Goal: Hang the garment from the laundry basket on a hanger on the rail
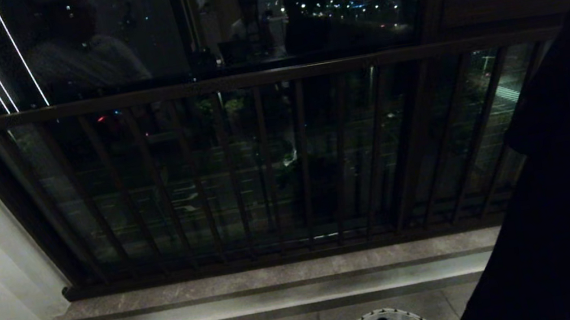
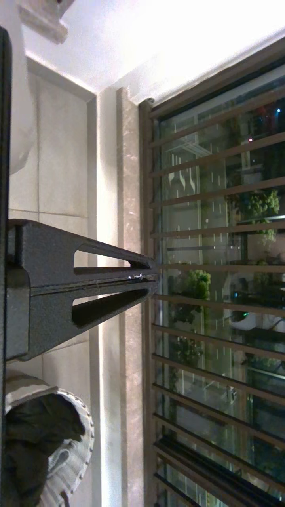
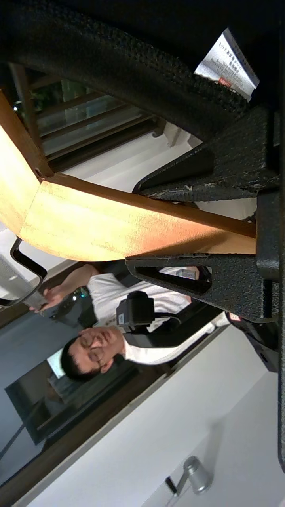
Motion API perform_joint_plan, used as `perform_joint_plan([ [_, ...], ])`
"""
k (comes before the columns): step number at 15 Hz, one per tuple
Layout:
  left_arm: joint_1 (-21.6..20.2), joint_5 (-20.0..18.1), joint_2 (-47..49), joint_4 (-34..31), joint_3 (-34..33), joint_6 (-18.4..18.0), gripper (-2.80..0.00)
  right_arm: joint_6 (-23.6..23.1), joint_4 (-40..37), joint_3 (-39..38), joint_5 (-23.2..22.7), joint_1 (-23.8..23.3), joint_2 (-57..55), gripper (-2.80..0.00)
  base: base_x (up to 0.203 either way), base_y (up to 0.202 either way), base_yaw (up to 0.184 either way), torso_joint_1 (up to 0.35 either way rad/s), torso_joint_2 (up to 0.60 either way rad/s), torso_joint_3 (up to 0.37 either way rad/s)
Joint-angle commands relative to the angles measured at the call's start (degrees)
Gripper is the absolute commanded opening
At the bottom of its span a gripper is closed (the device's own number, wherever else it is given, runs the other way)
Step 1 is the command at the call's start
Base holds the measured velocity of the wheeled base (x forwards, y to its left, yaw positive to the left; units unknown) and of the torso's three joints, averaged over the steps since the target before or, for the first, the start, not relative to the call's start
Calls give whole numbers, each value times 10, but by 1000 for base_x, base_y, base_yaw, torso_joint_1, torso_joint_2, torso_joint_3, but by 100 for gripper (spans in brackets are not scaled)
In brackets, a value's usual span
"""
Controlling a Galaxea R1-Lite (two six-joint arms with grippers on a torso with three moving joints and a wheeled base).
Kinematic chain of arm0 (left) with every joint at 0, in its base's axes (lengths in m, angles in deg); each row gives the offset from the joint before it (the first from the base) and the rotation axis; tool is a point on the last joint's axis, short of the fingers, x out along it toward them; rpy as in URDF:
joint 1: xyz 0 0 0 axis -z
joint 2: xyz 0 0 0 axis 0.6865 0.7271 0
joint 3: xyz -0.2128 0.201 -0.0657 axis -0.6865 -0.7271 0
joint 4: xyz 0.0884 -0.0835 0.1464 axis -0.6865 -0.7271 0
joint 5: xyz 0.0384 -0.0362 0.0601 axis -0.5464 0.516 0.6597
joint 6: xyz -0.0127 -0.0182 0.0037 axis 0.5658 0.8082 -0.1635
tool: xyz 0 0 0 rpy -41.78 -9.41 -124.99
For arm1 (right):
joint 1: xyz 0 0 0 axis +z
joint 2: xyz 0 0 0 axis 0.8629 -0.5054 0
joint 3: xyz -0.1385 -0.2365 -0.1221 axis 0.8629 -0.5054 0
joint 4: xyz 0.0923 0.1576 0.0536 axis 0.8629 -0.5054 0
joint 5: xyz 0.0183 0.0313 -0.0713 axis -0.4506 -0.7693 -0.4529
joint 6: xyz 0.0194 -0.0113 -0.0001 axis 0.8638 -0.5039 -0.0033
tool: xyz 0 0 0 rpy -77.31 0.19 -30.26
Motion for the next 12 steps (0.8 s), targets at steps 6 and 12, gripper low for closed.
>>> perform_joint_plan([
  [6, -1, 0, 0, 0, -1, 0, -280, -2, 2, -31, -1, 0, 4, -280, 0, 0, 0, 168, -385, -214],
  [12, 0, 0, 0, 0, -1, 0, -280, 101, 351, -142, 14, 13, -92, -280, 0, 0, 0, 0, 0, 0],
])
